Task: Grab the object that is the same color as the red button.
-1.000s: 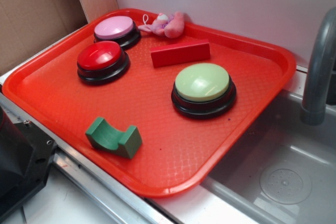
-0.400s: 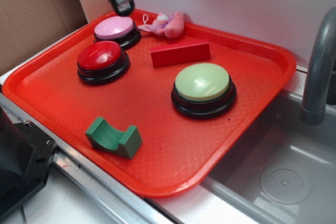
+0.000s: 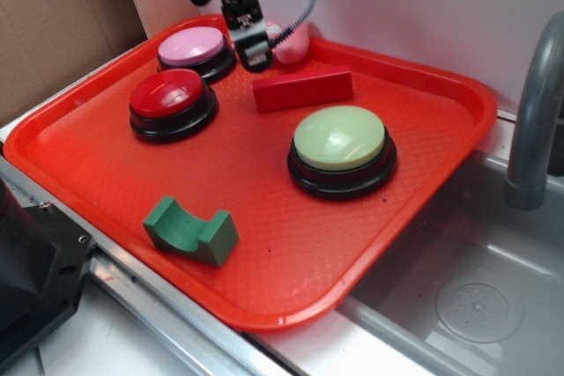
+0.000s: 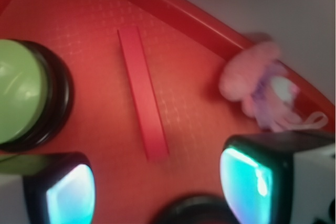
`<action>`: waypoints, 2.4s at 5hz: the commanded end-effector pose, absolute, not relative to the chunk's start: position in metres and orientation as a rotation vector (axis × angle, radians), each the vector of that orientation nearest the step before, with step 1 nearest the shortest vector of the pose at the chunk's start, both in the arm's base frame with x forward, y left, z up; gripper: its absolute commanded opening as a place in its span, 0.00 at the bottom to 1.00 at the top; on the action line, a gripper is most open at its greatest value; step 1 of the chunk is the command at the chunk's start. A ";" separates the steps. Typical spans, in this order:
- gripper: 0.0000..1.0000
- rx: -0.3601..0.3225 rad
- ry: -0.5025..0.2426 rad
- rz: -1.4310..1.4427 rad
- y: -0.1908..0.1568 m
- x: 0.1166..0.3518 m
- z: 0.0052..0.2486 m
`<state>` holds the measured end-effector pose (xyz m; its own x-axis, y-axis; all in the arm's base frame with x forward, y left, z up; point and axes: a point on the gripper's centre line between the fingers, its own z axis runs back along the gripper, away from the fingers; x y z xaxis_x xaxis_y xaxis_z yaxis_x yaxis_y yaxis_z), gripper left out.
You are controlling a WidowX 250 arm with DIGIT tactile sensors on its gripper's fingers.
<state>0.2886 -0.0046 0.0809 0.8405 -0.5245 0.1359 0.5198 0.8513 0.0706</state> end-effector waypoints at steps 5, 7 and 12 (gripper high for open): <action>0.00 -0.011 -0.088 -0.576 -0.004 0.314 0.036; 0.00 0.042 -0.031 -0.559 -0.010 0.305 0.069; 0.00 -0.059 -0.076 -0.091 -0.025 0.170 0.156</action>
